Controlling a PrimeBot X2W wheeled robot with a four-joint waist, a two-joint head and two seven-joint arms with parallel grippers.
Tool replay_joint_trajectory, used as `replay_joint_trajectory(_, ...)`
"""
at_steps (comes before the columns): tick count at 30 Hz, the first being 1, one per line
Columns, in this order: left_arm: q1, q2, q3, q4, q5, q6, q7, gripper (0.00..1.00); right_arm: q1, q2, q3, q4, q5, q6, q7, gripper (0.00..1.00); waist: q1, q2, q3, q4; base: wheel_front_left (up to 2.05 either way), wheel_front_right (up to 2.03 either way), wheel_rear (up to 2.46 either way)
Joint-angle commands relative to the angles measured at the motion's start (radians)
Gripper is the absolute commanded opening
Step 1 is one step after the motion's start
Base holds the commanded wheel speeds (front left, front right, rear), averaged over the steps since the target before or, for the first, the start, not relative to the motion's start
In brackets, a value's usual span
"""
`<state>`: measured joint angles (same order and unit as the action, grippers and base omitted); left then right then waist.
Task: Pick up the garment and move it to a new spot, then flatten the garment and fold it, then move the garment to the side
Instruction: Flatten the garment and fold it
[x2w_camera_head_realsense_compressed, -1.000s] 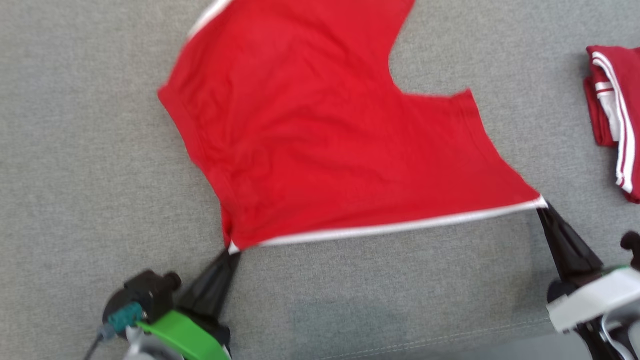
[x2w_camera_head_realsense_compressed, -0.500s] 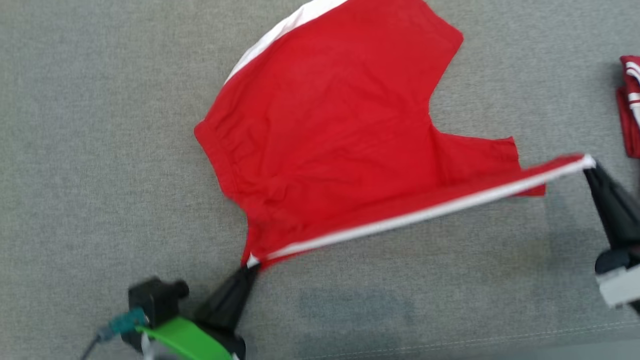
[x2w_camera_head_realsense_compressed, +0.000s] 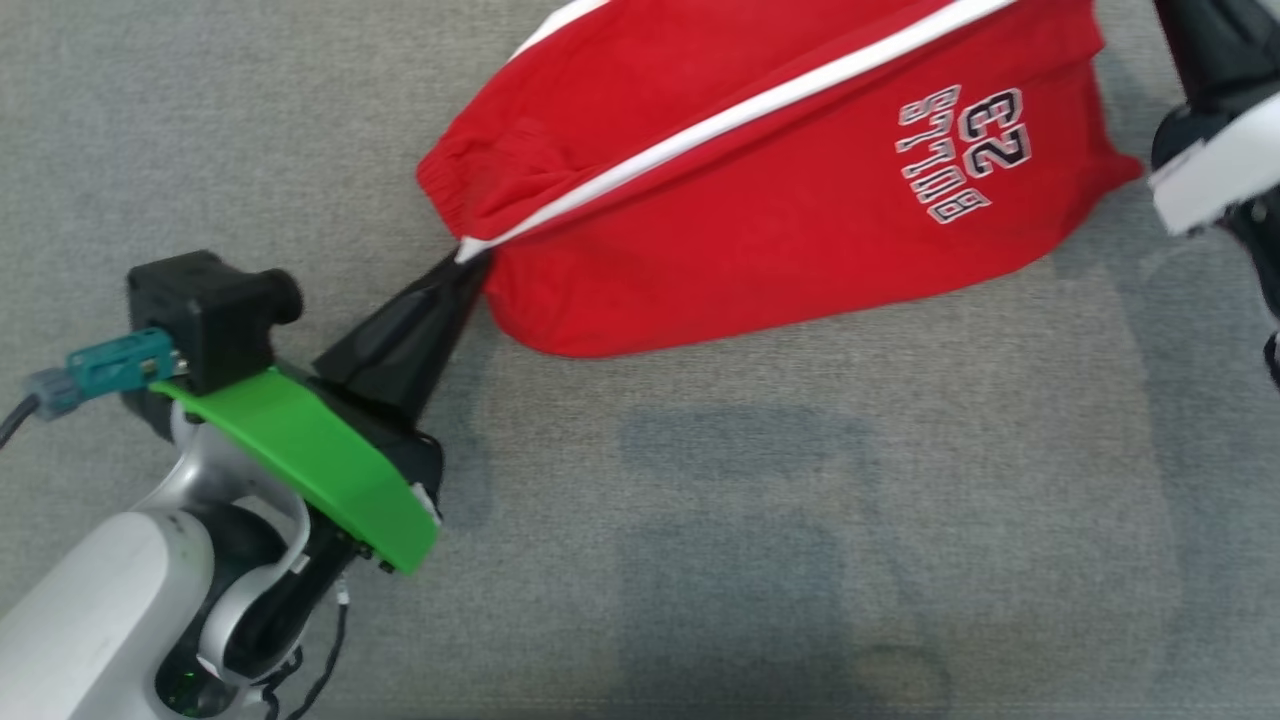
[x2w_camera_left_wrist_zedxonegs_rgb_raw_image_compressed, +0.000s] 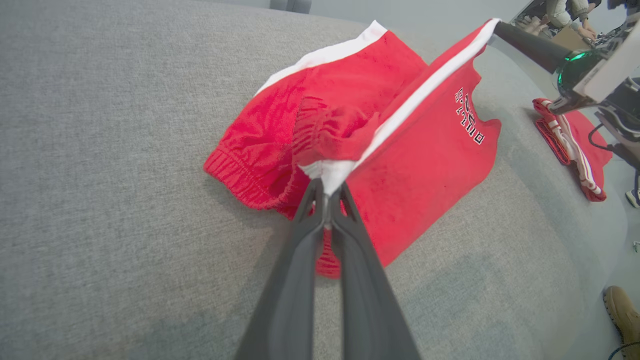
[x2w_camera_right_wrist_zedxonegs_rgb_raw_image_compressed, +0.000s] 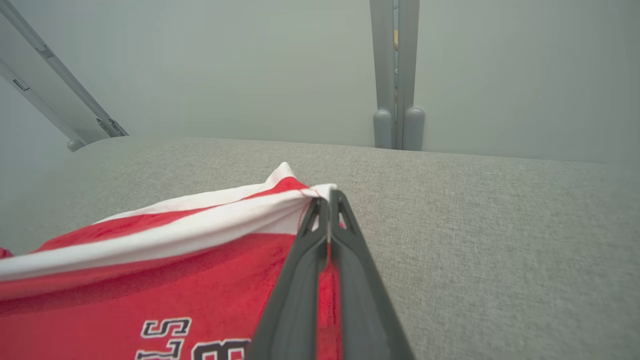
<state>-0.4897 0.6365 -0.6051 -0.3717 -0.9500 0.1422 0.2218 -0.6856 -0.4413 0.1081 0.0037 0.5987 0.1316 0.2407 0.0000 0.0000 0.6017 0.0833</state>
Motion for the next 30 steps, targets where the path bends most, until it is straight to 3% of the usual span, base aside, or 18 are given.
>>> replay_joint_trajectory(1,-0.027,-0.008,-0.014,-0.022,-0.006,0.009,0.027,0.00,-0.043,-0.013,0.005,0.034,-0.012,-0.002,-0.010,0.00,0.0000,0.0000,0.031,0.053,0.00,0.00,0.00)
replay_joint_trajectory(5,-0.079,-0.024,-0.044,-0.045,-0.012,0.017,0.096,0.00,-0.120,-0.021,0.026,0.119,-0.002,-0.002,-0.033,0.00,0.0000,0.0000,0.014,0.083,0.00,0.00,0.00)
replay_joint_trajectory(15,-0.195,-0.108,-0.030,0.093,-0.080,0.037,0.164,0.00,-0.222,-0.024,0.114,0.263,-0.004,-0.002,-0.065,0.00,0.0000,0.0000,-0.003,0.102,0.00,0.00,0.00)
replay_joint_trajectory(22,-0.290,-0.164,-0.047,0.238,-0.093,0.028,0.217,0.00,-0.293,-0.032,0.176,0.353,-0.015,-0.002,-0.086,0.00,0.0000,0.0000,-0.013,0.101,0.00,0.00,0.00)
replay_joint_trajectory(30,-0.351,-0.209,-0.066,0.422,-0.096,0.022,0.239,0.00,-0.373,0.002,0.273,0.481,-0.040,-0.002,-0.085,0.00,0.0000,0.0000,-0.034,0.092,0.00,0.00,0.00)
